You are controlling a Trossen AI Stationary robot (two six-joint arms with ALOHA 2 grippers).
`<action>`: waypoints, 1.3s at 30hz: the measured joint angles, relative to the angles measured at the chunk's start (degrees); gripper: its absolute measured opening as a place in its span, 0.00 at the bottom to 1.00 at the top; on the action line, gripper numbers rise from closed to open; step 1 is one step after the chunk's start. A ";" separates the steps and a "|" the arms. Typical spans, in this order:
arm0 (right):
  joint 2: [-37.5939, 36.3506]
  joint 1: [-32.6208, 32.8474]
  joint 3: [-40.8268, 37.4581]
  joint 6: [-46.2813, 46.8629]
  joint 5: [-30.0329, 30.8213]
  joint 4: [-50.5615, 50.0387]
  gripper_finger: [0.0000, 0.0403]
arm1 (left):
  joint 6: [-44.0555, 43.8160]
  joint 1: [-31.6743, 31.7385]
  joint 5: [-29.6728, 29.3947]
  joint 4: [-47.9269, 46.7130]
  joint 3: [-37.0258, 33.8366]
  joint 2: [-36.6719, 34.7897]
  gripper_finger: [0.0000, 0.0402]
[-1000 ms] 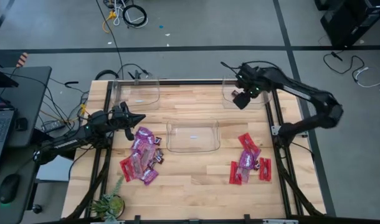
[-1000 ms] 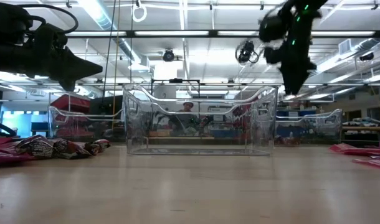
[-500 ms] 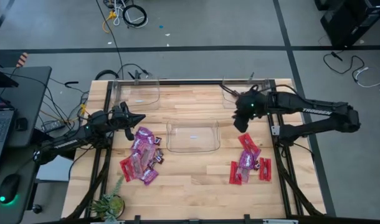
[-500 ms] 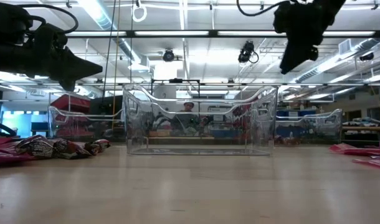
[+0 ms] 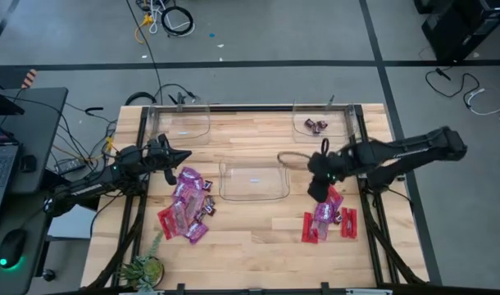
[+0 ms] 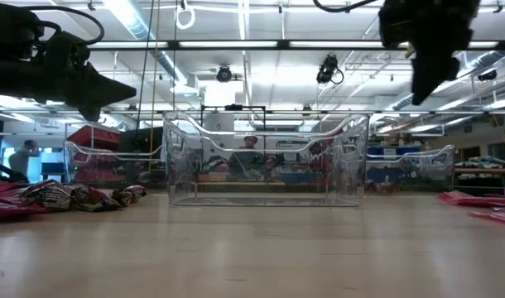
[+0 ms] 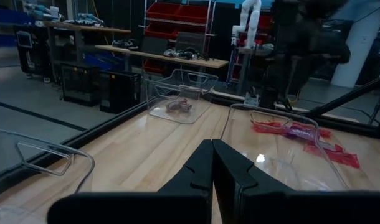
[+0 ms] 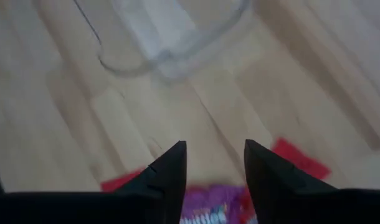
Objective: Sort candy
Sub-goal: Put the brown chocolate bar into the top right transparent bin
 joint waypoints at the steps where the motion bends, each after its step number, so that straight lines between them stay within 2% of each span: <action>1: 0.50 1.64 0.00 1.62 0.93 -1.21 0.38 | 0.02 0.00 0.00 0.00 0.00 0.09 0.02; 7: 5.15 9.04 -1.08 8.38 3.00 -3.67 0.47 | 0.02 0.02 0.00 -0.02 0.00 0.26 0.02; 16: 8.38 14.08 -10.30 15.12 -3.38 0.54 0.54 | 0.02 0.01 0.04 0.02 0.00 0.28 0.02; 19: 7.83 15.49 -12.65 16.78 -7.98 3.34 0.55 | 0.02 0.02 0.09 0.02 0.00 0.28 0.02; 29: 11.09 24.87 -15.42 22.18 -11.41 6.96 0.53 | 0.79 0.02 0.09 0.00 0.00 0.28 0.02; 39: 18.12 27.71 -15.64 20.87 -11.96 7.20 0.45 | 1.05 0.00 0.09 0.00 0.00 0.28 0.02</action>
